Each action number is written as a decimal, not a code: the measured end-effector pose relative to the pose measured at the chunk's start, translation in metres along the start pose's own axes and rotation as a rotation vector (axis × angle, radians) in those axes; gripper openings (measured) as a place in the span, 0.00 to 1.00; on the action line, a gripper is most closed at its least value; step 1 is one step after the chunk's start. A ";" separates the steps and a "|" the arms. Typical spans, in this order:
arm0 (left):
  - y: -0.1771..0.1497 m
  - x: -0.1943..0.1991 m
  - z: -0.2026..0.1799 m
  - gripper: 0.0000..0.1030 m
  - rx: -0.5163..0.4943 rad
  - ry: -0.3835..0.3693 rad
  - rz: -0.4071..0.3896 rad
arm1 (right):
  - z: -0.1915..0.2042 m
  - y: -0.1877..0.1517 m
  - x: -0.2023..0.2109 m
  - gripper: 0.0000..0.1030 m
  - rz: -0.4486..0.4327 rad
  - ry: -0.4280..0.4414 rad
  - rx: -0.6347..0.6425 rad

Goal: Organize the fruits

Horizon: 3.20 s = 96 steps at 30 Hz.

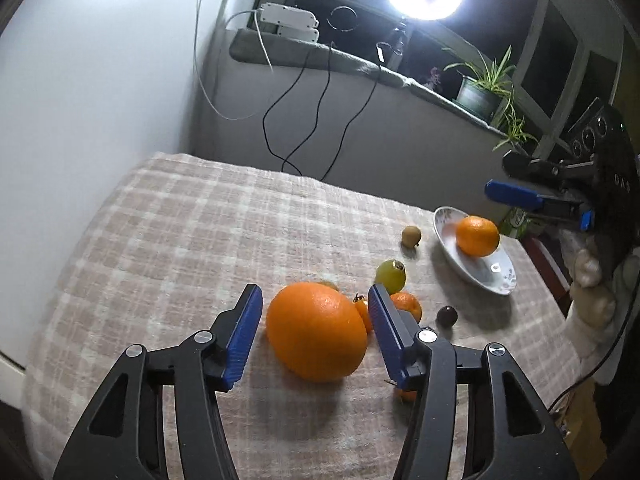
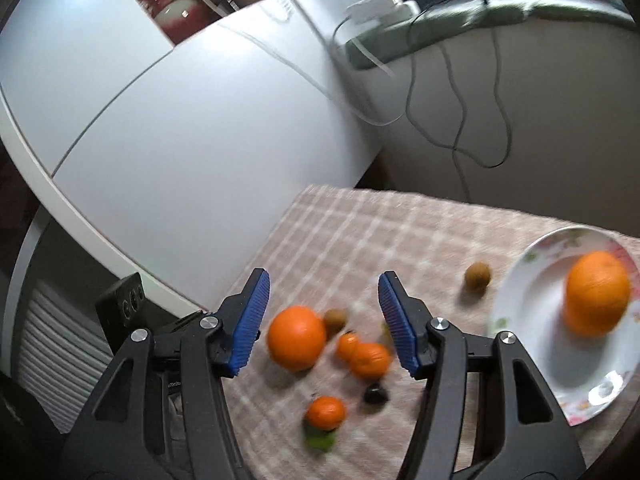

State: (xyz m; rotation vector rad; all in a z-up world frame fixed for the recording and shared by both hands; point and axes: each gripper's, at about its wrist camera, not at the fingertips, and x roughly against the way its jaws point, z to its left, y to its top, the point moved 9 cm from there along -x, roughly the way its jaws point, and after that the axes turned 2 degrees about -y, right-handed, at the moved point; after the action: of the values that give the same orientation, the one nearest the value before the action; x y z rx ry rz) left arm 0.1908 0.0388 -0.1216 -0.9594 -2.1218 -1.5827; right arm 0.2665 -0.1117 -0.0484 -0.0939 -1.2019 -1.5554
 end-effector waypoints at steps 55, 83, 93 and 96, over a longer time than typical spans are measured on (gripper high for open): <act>-0.022 -0.016 -0.022 0.67 0.022 -0.026 0.013 | 0.055 -0.093 -0.116 0.66 0.347 -0.039 0.199; 0.011 -0.099 -0.210 0.67 -0.227 -0.201 0.071 | -0.102 -0.064 0.040 0.65 0.114 -0.180 -0.056; -0.001 -0.127 -0.233 0.65 -0.262 -0.208 0.125 | -0.145 -0.067 0.050 0.65 0.110 -0.206 -0.127; -0.002 -0.131 -0.236 0.65 -0.267 -0.206 0.131 | -0.150 -0.068 0.049 0.65 0.106 -0.209 -0.133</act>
State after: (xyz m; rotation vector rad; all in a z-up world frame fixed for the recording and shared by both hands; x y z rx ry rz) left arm 0.2527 -0.2233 -0.1251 -1.3727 -1.9571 -1.7978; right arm 0.2720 -0.2612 -0.1322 -0.4097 -1.2322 -1.5592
